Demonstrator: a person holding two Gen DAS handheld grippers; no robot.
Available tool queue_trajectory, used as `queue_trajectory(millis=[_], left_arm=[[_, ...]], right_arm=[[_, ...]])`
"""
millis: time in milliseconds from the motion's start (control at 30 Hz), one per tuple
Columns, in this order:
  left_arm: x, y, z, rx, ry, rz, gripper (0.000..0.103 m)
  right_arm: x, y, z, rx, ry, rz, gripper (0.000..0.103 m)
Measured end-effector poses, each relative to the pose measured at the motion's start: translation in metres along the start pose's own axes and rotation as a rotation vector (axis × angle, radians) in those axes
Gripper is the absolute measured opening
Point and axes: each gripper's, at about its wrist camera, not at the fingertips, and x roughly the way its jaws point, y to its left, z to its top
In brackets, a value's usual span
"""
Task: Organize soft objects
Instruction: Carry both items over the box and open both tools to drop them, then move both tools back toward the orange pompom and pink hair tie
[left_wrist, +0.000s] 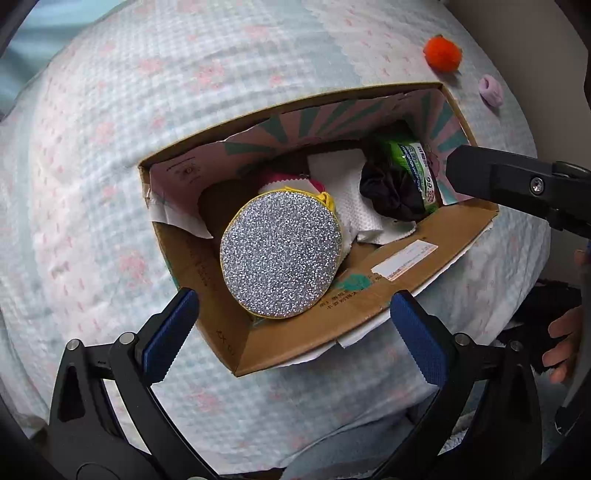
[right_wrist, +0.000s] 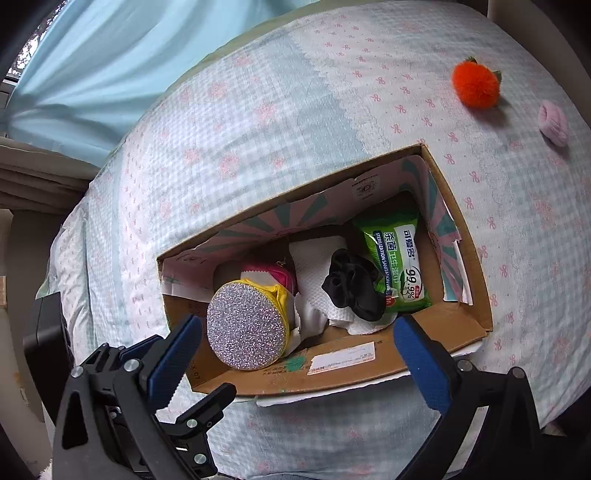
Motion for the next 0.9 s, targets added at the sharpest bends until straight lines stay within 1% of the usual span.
queue_trajectory(millis=[100,233,300,367,433,533,667,767,900], left_arm=[[-0.009,-0.003,-0.002,-0.003,-0.021,0.021,0.103],[-0.025,-0.006,-0.008,-0.022,-0.052,0.033,0.103],[-0.034,-0.009,-0.013,-0.022,-0.067,0.052,0.103],[-0.043,-0.011,-0.020,-0.023,-0.086,0.076,0.103],[-0.052,-0.012,-0.026,-0.038,-0.105,0.085,0.103],[-0.071,-0.015,-0.036,-0.068,-0.145,0.091,0.103],[-0.102,-0.024,-0.051,-0.090,-0.225,0.131,0.103],[-0.129,-0.031,-0.061,-0.102,-0.291,0.164,0.103],[-0.163,-0.050,-0.064,-0.108,-0.373,0.188,0.103]], right_arm=[[-0.009,0.004,-0.003,-0.034,-0.034,0.003,0.103],[-0.023,0.012,-0.010,-0.108,-0.056,-0.013,0.103],[-0.032,0.015,-0.015,-0.148,-0.067,-0.022,0.103],[-0.044,0.019,-0.020,-0.193,-0.083,-0.046,0.103],[-0.060,0.021,-0.025,-0.234,-0.107,-0.072,0.103],[-0.088,0.020,-0.033,-0.278,-0.158,-0.098,0.103],[-0.129,0.015,-0.044,-0.323,-0.237,-0.131,0.103],[-0.162,0.011,-0.051,-0.366,-0.322,-0.210,0.103],[-0.207,-0.001,-0.056,-0.388,-0.442,-0.272,0.103]])
